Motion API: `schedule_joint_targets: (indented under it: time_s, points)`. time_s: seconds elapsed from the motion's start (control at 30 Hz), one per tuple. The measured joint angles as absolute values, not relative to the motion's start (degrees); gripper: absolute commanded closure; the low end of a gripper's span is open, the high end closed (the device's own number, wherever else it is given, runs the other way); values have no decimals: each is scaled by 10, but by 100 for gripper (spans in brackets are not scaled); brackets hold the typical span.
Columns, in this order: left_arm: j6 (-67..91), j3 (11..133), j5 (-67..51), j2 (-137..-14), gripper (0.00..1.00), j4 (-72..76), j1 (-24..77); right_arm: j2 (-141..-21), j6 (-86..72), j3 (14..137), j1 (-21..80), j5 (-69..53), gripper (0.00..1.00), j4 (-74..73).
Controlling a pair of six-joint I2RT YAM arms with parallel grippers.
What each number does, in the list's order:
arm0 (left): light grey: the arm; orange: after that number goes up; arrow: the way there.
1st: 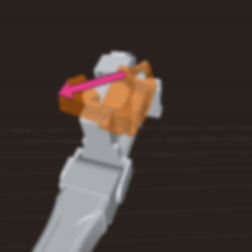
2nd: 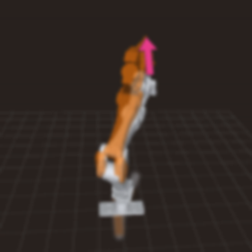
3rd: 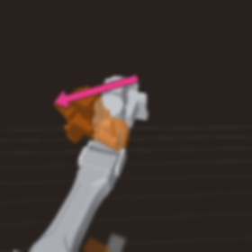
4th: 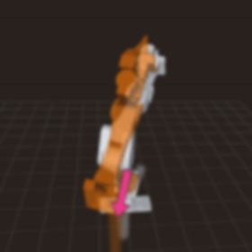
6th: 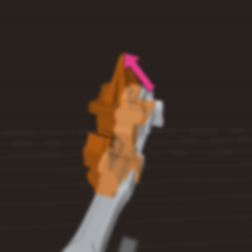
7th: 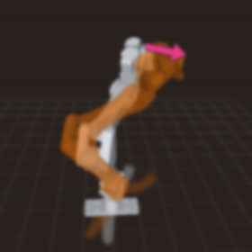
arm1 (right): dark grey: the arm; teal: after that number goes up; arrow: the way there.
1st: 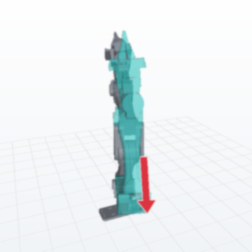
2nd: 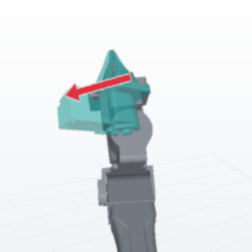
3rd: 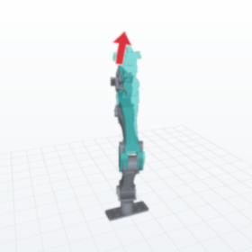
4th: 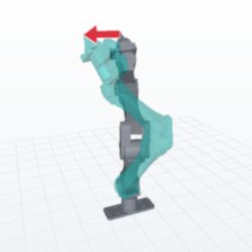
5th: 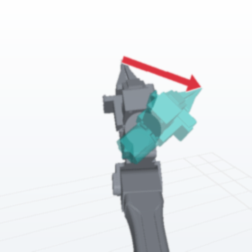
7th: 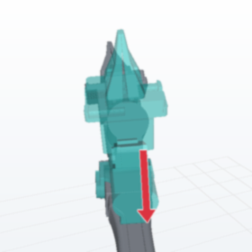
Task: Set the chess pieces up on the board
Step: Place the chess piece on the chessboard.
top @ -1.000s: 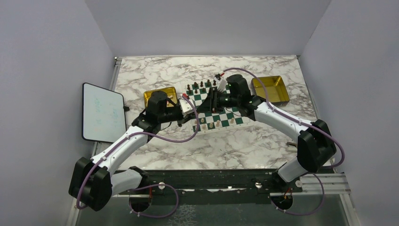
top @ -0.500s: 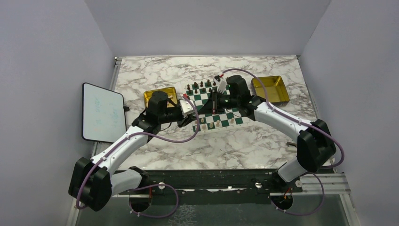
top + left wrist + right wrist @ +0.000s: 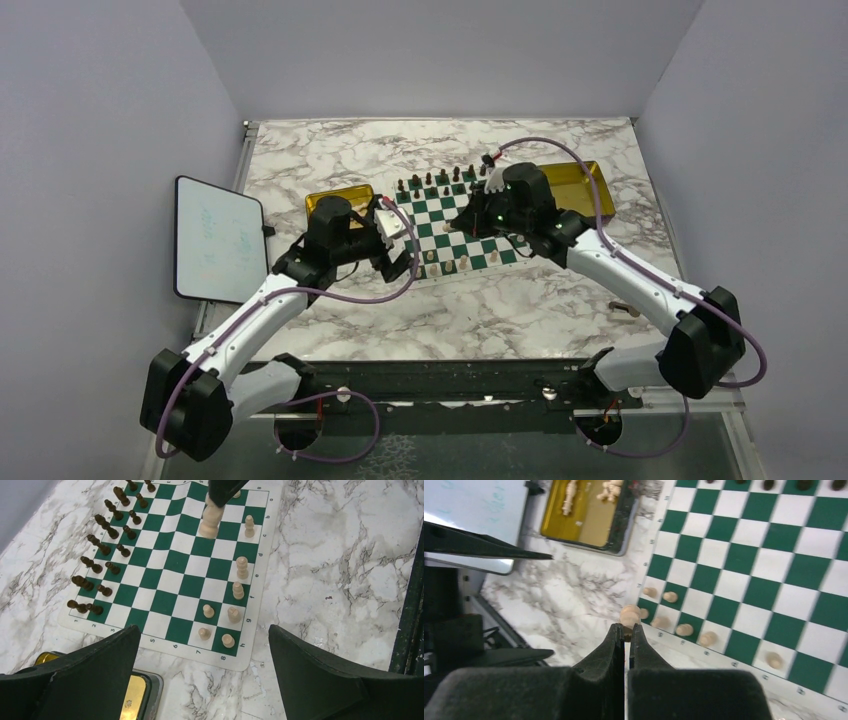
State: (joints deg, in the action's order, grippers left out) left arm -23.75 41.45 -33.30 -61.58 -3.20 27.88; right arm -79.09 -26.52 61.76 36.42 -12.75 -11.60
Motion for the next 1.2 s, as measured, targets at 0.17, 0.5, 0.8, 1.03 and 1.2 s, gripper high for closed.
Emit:
schedule_joint_targets:
  time_s: [0.17,0.5,0.8,1.03,1.2]
  points:
    - [-212,416,-307,-601,1,-42,279,-751,-203,590,364,-25,99,-161]
    - [-115,417,-210,-576,1,-52,280,-748,-136,559,350,129,99,-241]
    - [-37,454,-51,-607,1,-138,281,-769,-132,540,315,161,99,-251]
    - [-32,443,-12,-585,1,-147,281,-819,-145,531,309,160,99,-240]
    - [-33,432,8,-564,1,-145,281,-842,-150,528,303,159,99,-228]
